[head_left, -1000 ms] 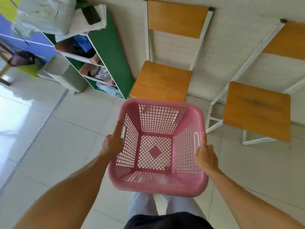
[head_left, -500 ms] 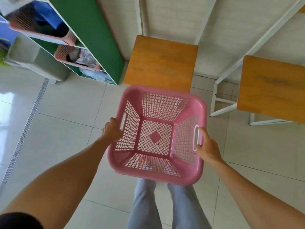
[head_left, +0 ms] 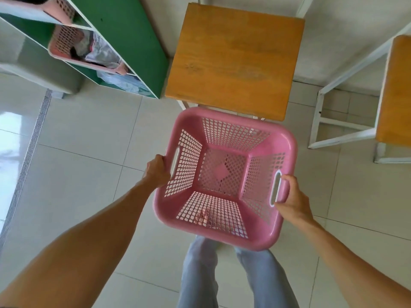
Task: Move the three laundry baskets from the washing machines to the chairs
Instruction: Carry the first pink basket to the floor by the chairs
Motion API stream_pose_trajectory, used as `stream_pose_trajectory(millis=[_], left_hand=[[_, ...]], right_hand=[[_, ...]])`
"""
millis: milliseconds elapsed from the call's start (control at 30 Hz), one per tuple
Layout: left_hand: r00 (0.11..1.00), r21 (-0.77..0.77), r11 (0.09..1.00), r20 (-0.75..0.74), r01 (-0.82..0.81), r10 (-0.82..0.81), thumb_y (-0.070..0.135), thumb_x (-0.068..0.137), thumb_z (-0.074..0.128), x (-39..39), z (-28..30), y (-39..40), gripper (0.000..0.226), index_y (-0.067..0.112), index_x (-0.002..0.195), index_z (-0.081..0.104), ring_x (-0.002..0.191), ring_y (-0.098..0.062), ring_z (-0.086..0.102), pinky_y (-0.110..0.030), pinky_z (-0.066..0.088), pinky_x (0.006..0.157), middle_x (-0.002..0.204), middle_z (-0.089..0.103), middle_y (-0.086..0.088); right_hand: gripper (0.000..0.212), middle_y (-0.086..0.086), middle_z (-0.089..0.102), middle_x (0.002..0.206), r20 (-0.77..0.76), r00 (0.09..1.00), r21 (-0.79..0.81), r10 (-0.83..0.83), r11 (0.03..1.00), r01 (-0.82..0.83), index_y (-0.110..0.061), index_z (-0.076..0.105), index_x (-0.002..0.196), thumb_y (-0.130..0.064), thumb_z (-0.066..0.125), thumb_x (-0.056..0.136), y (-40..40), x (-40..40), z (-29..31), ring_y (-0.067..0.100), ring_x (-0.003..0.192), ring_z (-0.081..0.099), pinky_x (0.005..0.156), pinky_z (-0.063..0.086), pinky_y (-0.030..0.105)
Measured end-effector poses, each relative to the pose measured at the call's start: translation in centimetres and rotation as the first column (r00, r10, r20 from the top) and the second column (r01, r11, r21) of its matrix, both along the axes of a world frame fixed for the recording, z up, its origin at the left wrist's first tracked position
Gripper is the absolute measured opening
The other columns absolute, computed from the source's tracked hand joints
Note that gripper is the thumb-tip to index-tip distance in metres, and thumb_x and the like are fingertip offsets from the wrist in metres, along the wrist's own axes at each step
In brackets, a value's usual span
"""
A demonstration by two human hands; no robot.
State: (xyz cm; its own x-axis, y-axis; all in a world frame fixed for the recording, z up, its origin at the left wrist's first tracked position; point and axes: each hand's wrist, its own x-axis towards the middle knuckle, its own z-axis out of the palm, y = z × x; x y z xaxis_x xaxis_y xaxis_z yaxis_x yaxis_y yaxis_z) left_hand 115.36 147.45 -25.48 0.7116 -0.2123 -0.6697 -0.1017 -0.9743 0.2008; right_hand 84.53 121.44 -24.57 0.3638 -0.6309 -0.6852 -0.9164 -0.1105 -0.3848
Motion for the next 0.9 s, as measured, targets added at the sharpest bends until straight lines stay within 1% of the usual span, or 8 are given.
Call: stream_pose_trajectory(millis=[67,167,300,433,600,733,800,900], left_hand=[[0.999,-0.010,1.000,0.025,0.021,-0.021,0.011,0.085,0.063,0.2,-0.5,0.2,0.028,0.003,0.111,0.054,0.082,-0.028,0.060,-0.038,0.052,0.064,0.098,0.064,-0.012],[0.998,-0.029,0.999,0.053,0.027,-0.025,0.014,0.086,0.061,0.0,-0.6,0.5,0.026,0.002,0.109,0.056,0.081,-0.031,0.064,-0.042,0.057,0.066,0.097,0.066,-0.013],[0.997,-0.043,0.998,0.066,0.036,-0.033,0.015,0.086,0.063,-0.1,-1.1,0.6,0.023,0.002,0.106,0.058,0.077,-0.029,0.063,-0.037,0.054,0.061,0.097,0.068,-0.013],[0.996,-0.064,0.996,0.068,0.058,-0.054,0.013,0.088,0.062,0.0,-1.2,0.1,0.023,0.001,0.107,0.058,0.076,-0.027,0.061,-0.036,0.052,0.062,0.099,0.068,-0.013],[0.996,-0.009,0.996,0.020,0.090,-0.090,0.008,0.087,0.064,-0.7,-0.1,-0.7,0.036,-0.001,0.120,0.052,0.079,-0.026,0.057,-0.034,0.048,0.061,0.108,0.066,-0.016],[0.990,-0.056,0.990,-0.042,0.129,-0.131,0.019,0.090,0.063,-2.2,3.0,-0.8,0.040,0.006,0.124,0.046,0.075,-0.025,0.066,-0.028,0.053,0.046,0.101,0.066,-0.008],[0.977,-0.111,0.974,-0.054,0.198,-0.205,0.016,0.090,0.059,-3.9,5.0,-0.9,0.042,0.008,0.129,0.048,0.081,-0.029,0.071,-0.030,0.059,0.054,0.107,0.069,-0.009],[0.943,-0.171,0.935,-0.066,0.311,-0.326,0.009,0.092,0.055,-7.5,9.2,-1.7,0.033,0.005,0.124,0.058,0.092,-0.025,0.068,-0.026,0.054,0.064,0.117,0.069,-0.011]], right_hand=[[0.075,-0.005,0.060,0.083,-0.004,1.000,-0.025,0.002,1.000,-0.002,-0.041,0.041,0.127,0.006,0.069,0.076,0.4,0.1,0.0,0.016,0.067,0.065,0.053,0.059,0.034],[0.076,0.000,0.063,0.087,0.010,1.000,-0.046,0.018,0.999,-0.018,-0.043,0.040,0.129,0.004,0.070,0.077,0.6,0.0,0.2,0.021,0.070,0.068,0.054,0.062,0.040],[0.072,0.004,0.064,0.095,0.030,0.999,-0.084,0.024,0.996,-0.022,-0.036,0.043,0.132,0.004,0.071,0.079,0.1,-0.2,0.3,0.020,0.070,0.065,0.049,0.053,0.025],[0.071,0.004,0.065,0.092,0.031,0.999,-0.122,0.015,0.992,-0.011,-0.041,0.042,0.126,0.003,0.068,0.077,0.3,-0.4,-0.3,0.026,0.075,0.067,0.060,0.060,0.038],[0.069,0.003,0.065,0.094,0.032,0.999,-0.154,0.041,0.987,-0.036,-0.041,0.041,0.136,-0.007,0.068,0.082,0.9,-0.8,-0.2,0.026,0.082,0.067,0.069,0.060,0.038],[0.040,-0.003,0.071,0.110,0.030,0.997,-0.131,-0.071,0.989,0.075,-0.029,0.058,0.131,-0.022,0.062,0.092,1.5,-1.2,2.9,0.021,0.090,0.069,0.078,0.055,0.027],[0.033,0.000,0.071,0.119,0.042,0.995,-0.136,-0.094,0.986,0.099,-0.027,0.061,0.127,-0.033,0.059,0.096,1.9,-1.5,5.2,0.022,0.096,0.071,0.081,0.056,0.031],[0.034,0.001,0.071,0.121,0.062,0.992,-0.128,-0.114,0.984,0.121,-0.025,0.062,0.127,-0.034,0.062,0.094,3.2,-2.2,8.7,0.022,0.099,0.070,0.084,0.058,0.034]])
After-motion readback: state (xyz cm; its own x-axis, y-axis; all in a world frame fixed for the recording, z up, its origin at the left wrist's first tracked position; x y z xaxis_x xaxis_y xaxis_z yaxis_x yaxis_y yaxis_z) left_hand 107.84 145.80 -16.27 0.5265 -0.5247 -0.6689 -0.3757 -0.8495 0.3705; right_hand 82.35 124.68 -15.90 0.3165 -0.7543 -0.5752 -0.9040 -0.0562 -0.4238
